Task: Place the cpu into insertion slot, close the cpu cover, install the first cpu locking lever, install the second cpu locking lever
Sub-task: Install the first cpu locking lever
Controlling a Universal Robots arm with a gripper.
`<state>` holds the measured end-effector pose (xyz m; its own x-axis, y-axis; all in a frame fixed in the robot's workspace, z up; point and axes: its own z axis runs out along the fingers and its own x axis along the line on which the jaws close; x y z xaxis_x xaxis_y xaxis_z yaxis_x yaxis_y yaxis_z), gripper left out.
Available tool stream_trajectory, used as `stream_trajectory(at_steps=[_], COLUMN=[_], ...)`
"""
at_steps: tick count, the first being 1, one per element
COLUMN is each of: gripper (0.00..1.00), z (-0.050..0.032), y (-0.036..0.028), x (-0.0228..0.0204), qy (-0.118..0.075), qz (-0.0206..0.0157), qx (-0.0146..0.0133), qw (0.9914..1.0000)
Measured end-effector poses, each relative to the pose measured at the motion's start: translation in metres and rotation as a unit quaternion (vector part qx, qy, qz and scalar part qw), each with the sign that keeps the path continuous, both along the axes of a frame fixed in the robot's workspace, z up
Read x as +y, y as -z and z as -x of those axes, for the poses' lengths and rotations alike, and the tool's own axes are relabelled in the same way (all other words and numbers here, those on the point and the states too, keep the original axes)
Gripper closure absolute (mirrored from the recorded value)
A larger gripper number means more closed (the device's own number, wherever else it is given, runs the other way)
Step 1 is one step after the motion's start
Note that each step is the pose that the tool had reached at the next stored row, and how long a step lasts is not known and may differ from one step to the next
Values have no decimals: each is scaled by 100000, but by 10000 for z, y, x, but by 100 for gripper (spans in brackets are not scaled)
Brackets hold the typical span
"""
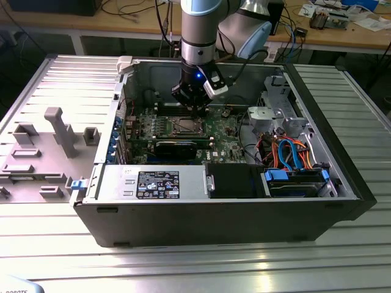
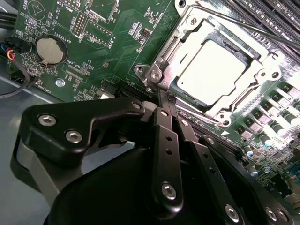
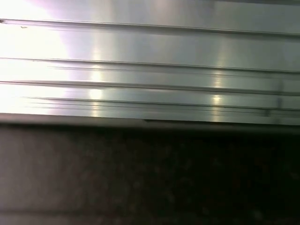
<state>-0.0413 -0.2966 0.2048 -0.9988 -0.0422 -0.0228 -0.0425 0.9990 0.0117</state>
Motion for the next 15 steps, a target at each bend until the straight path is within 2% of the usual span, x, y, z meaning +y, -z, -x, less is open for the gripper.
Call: stream_trajectory(at_steps=[4, 10, 12, 15], gripper=[89, 89, 89, 89], z=[0, 0, -1, -1], y=[7, 32, 33, 34], x=[0, 0, -1, 0], qy=[-4, 6, -4, -1], qz=[274, 273, 91, -502], qx=[2, 1, 6, -2], qw=[100000, 100000, 100000, 99999])
